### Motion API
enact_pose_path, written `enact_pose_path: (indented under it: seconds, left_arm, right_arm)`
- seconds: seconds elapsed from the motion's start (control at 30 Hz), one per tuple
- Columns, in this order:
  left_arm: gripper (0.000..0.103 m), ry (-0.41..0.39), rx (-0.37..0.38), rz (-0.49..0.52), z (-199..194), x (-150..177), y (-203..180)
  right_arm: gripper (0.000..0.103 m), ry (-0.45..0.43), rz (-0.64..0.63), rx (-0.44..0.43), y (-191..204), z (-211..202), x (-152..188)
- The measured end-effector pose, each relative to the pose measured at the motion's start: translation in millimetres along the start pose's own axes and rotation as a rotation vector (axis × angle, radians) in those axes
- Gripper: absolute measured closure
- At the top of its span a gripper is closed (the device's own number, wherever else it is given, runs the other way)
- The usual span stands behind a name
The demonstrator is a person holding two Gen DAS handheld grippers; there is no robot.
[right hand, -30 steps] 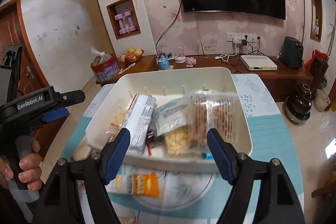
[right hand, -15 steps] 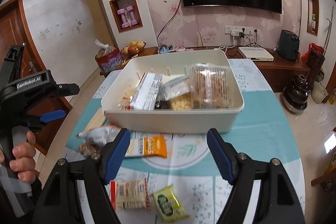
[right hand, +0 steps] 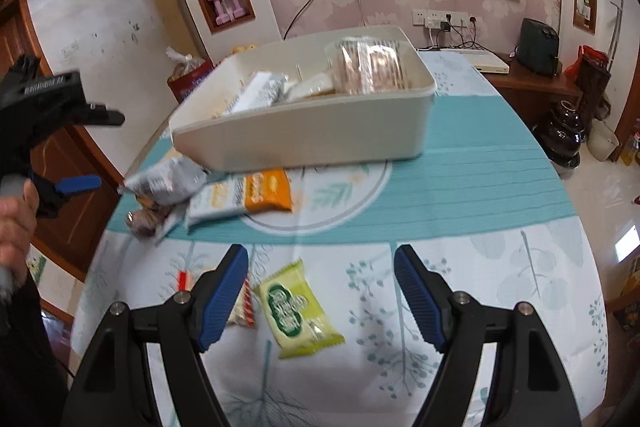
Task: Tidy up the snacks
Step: 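Withdraw both tools from the tray toward the remaining snacks, then grasp the green pineapple-cake packet with the right gripper while the left grasps the white-and-red chip bag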
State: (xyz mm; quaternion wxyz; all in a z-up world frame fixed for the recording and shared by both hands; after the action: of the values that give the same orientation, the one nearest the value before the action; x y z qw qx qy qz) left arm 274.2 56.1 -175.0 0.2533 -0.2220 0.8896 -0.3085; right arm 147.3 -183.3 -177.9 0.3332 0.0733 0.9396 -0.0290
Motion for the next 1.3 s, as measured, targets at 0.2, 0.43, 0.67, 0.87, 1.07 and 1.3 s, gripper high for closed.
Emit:
enact_pose_path:
  seconds: [0.2, 0.43, 0.67, 0.87, 1.07, 1.3]
  left_arm:
    - [0.022, 0.051, -0.021, -0.032, 24.1, 4.4, 9.4]
    - [0.022, 0.088, -0.015, -0.027, 45.3, 8.5, 9.4]
    - [0.022, 0.094, -0.046, -0.058, 57.9, 8.7, 20.4]
    - [0.022, 0.090, -0.063, -0.060, 66.9, 6.3, 25.2]
    - [0.023, 0.064, -0.065, -0.086, 75.1, 5.8, 29.6]
    - [0.028, 0.020, -0.048, -0.091, 75.6, 0.5, 35.2]
  right_arm:
    - [0.027, 0.005, -0.043, 0.012, 1.2, 6.8, 19.1]
    - [0.027, 0.046, -0.109, -0.017, 15.2, 13.5, 38.1]
    - [0.027, 0.073, -0.177, 0.007, 31.1, 21.4, 48.3]
    - [0.028, 0.089, -0.181, 0.024, 29.0, 28.3, 51.2]
    - [0.039, 0.111, -0.163, 0.024, 26.7, 36.0, 51.3]
    - [0.048, 0.091, -0.174, 0.016, 30.0, 37.1, 49.8]
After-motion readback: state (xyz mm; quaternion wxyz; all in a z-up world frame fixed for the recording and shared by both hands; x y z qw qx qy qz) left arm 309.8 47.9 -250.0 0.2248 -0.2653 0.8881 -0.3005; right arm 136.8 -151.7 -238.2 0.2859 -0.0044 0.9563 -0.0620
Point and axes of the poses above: each gripper's, at about its wrist camera, not at the fingertips, and z roughly the way its jaws point, y to its left, x to its underside, the point moved 6 cm from there along z, roughly the way its jaws point, and after that the axes turned 14 degrees about x, right-handed, at the moved point
